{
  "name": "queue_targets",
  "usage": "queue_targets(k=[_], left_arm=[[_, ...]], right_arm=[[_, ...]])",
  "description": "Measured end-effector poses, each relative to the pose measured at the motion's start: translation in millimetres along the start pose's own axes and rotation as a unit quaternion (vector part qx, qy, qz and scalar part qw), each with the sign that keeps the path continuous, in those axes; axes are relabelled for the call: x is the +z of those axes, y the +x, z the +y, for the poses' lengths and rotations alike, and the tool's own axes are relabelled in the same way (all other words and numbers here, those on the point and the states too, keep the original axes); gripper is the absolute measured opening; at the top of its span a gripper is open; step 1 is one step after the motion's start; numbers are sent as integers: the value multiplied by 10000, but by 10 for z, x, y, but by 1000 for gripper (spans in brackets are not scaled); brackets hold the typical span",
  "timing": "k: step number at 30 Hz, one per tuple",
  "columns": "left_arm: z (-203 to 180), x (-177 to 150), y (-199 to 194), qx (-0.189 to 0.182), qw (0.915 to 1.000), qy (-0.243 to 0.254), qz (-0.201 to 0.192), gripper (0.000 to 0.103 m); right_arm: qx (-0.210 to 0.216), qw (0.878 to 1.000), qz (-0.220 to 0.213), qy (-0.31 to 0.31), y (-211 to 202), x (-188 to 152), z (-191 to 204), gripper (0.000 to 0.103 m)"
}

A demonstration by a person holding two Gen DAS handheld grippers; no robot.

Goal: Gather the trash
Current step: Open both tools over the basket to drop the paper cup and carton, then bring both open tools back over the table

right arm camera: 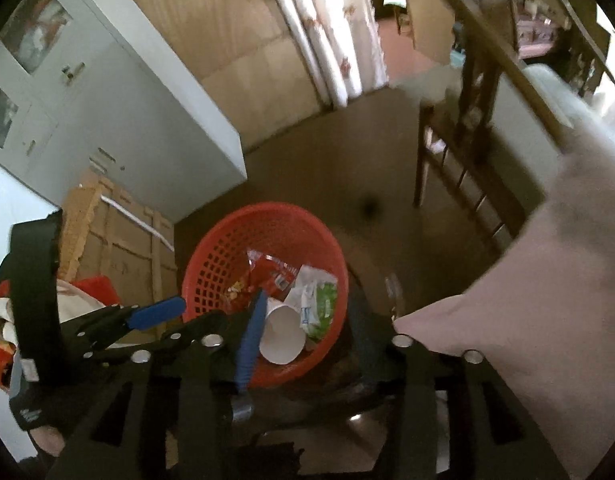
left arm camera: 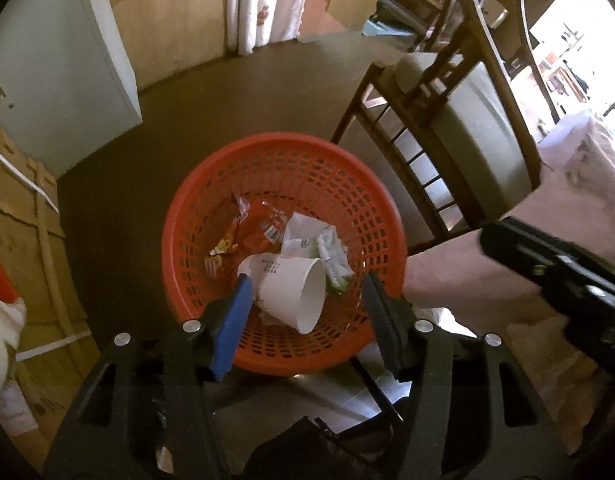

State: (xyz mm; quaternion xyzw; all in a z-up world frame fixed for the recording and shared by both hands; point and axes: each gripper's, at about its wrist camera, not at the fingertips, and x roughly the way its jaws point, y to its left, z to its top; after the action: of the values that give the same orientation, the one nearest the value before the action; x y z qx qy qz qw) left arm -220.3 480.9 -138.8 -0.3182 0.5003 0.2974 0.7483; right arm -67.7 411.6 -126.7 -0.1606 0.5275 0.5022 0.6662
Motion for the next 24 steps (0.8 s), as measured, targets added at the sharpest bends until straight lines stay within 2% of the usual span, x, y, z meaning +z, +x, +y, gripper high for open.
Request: queue_targets(k=[3,14,17,24], left_arm=[[-130,-4,-189,-78,9996,157,-200,57],[-857,-124,-949,-322,9907,911,-959,63],[-1097,-186,-1123,-366,9859,1170,-1139,66],[-1865,-377,-1393,-521,9668,2015,-1483,68]], right_arm=[[-74,9993,-374,-3,-376,-49,-63,57],[65,9897,-1417,211,-1604,-376,-379,63],[-53,9843,-1734,318,-1959,-550,-540,66],[-558,9671,-2345,817,-2690,-1082,-1080,76]])
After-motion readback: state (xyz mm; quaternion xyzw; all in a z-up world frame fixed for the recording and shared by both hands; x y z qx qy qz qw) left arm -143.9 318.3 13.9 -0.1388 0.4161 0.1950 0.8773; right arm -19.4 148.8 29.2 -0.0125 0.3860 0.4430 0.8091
